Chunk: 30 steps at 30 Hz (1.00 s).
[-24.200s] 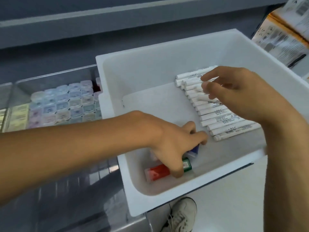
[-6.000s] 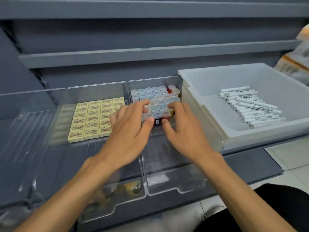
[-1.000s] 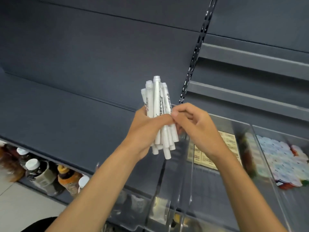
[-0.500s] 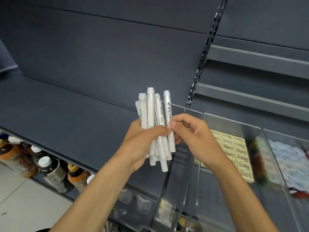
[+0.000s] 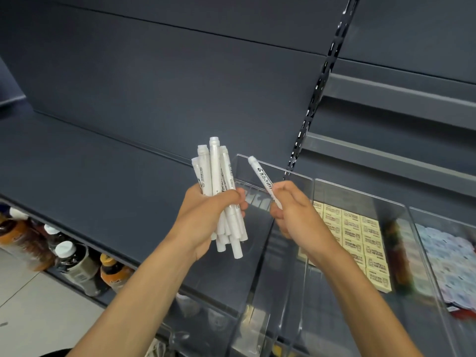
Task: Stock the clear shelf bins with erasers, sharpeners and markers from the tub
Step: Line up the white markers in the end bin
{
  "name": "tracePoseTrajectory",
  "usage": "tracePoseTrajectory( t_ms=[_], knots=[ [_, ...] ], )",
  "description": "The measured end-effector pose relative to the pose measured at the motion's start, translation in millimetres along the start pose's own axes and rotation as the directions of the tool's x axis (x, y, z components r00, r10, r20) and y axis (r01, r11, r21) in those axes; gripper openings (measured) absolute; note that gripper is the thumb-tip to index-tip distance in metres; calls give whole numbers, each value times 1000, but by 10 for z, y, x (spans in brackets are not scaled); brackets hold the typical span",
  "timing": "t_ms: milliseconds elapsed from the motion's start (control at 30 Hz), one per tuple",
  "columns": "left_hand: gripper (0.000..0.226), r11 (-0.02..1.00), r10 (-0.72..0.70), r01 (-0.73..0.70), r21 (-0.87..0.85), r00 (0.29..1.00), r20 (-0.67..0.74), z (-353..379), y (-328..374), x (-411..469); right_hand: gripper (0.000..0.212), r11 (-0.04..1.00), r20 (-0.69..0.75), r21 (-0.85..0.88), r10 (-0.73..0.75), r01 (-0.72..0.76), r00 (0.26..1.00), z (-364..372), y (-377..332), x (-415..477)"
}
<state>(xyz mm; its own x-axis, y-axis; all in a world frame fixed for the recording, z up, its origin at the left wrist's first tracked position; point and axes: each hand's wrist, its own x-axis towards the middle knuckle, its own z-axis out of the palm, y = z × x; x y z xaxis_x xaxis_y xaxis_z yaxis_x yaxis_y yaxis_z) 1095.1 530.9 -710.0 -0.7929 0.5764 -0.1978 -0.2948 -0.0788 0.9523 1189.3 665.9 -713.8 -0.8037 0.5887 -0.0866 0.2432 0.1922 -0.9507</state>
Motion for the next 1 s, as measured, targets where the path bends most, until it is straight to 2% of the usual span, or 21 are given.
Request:
tracePoseTrajectory(
  t_ms=[100,167,367,433,500,567,700,833,933,1000],
  knots=[
    [7,1000,-9,9,-12,999,-31,-33,5,79,21,997,88,-72,31,-24,996,6,22,103],
    [8,1000,-11,10,-11,1000,-25,-50,2,115,21,996,86,-92,16,-8,996,16,18,157],
    [8,999,-18,19,-30,1000,14,-89,5,211,8,991,-202,129,-12,39,979,19,21,274],
    [8,999,-28,28,-29,999,27,-79,5,251,9,974,-228,221,4,47,974,23,22,321],
    [8,999,-37,38,-29,999,35,-67,-5,286,8,973,-232,227,12,42,973,44,39,372],
    [8,999,-43,45,-32,998,44,-74,-11,311,5,979,-233,205,29,20,972,89,62,431],
    [12,999,-37,39,-32,998,56,-119,14,354,23,988,-177,119,115,-95,977,211,127,597],
    [9,999,-36,39,-25,996,78,-157,23,382,19,973,-86,-45,223,-228,971,382,190,808],
    [21,999,-44,45,-1,993,113,-184,12,393,11,964,-123,-97,237,-249,964,519,200,928],
    [27,998,-52,55,-15,988,143,-207,6,401,7,950,-191,-195,209,-245,959,582,183,976]
  ],
)
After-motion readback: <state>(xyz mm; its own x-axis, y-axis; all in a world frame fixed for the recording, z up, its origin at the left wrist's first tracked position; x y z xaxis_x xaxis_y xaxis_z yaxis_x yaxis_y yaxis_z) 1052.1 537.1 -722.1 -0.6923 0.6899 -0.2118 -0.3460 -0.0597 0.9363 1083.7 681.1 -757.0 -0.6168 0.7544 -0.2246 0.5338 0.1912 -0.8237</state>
